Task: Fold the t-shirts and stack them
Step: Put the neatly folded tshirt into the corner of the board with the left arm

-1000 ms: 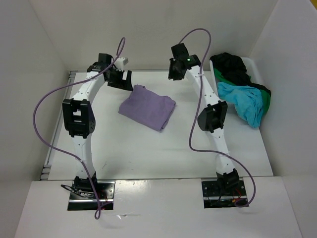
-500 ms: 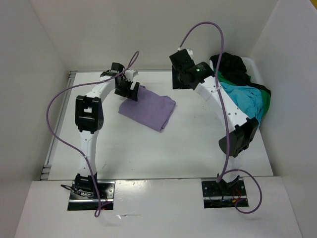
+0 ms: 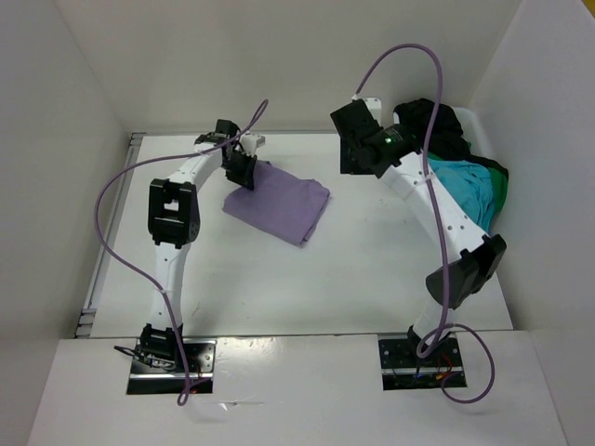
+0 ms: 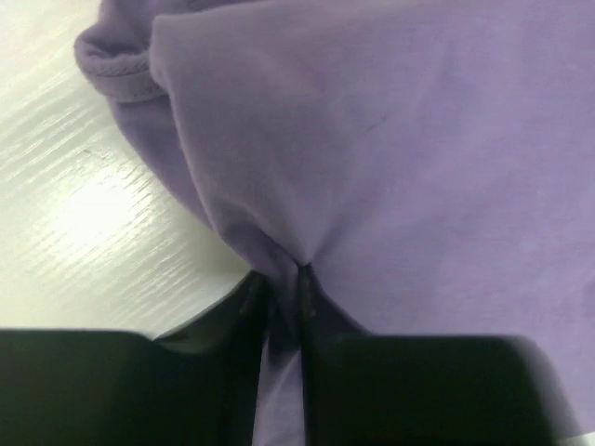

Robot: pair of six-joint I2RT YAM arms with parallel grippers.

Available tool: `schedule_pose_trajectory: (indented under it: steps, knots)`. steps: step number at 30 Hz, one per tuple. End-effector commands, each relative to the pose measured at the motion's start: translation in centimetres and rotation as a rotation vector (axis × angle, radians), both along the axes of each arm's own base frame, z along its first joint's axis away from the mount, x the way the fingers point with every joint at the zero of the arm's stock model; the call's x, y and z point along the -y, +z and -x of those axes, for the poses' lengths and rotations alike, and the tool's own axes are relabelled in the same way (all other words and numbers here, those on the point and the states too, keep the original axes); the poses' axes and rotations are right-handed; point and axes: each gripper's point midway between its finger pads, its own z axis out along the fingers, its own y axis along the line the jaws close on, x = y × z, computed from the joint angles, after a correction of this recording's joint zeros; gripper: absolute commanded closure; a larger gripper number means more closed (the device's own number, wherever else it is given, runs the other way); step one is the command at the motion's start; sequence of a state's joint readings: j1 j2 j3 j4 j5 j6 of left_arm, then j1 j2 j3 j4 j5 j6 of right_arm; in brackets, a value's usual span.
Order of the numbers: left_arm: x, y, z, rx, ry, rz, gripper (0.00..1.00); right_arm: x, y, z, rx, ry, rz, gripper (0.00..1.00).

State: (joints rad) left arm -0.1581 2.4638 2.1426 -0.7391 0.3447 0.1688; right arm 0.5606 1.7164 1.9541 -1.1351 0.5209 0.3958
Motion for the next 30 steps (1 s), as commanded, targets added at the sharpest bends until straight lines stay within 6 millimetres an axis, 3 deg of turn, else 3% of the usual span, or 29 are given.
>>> schedule_pose_trajectory:
  steps: [1, 5, 6, 10, 11, 13, 14, 20, 23, 24, 25, 26, 28, 30]
  knots:
    - [0.9, -5.3, 5.0, -0.232, -0.044, -0.003, 0.98, 1.7, 3.2, 0.9, 0.084, -0.051, -0.007, 0.47]
    - [-0.1, -4.0, 4.0, -0.19, -0.023, -0.023, 1.0, 2.3, 3.1, 1.4, 0.076, -0.07, 0.011, 0.47]
    - [-0.5, -2.8, 3.1, -0.157, -0.012, -0.017, 1.0, 2.4, 3.2, 1.6, 0.077, -0.07, 0.01, 0.47]
    - [-5.8, -1.0, 0.2, -0.085, 0.108, -0.036, 1.0, 3.0, 3.4, 2.1, 0.086, -0.088, 0.017, 0.47]
    - [-8.7, -0.7, -0.5, -0.071, 0.165, -0.061, 1.0, 3.4, 3.7, 2.4, 0.087, -0.094, 0.025, 0.47]
    - [-11.6, -0.1, -1.4, -0.037, 0.201, -0.101, 1.0, 3.9, 3.7, 2.8, 0.086, -0.101, 0.037, 0.47]
    - [-14.3, 0.7, -2.2, -0.001, 0.237, -0.14, 1.0, 4.1, 3.5, 2.8, 0.083, -0.107, 0.049, 0.47]
    - [-24.0, 1.3, -4.3, 0.087, 0.345, -0.321, 1.0, 5.3, 2.0, 4.4, 0.028, -0.127, 0.096, 0.47]
    - [-27.0, 2.3, -6.0, 0.14, 0.394, -0.36, 1.0, 5.8, 1.3, 5.2, 0.005, -0.126, 0.113, 0.47]
    - [-28.6, 0.6, -5.9, 0.115, 0.418, -0.371, 1.0, 6.0, 1.4, 5.4, 0.009, -0.126, 0.11, 0.47]
    - [-29.5, 3.8, -7.2, 0.195, 0.443, -0.374, 1.0, 6.3, 1.8, 5.6, 0.021, -0.133, 0.112, 0.47]
    - [-30.2, 1.8, -7.3, 0.174, 0.459, -0.37, 1.0, 6.3, 1.3, 5.7, 0.009, -0.132, 0.121, 0.47]
    - [-32.5, 3.0, -7.5, 0.224, 0.512, -0.41, 1.0, 6.6, 1.2, 5.9, 0.009, -0.137, 0.13, 0.47]
    - [-33.1, 2.3, -7.6, 0.216, 0.514, -0.438, 1.0, 6.9, 1.1, 6.3, 0.008, -0.137, 0.131, 0.47]
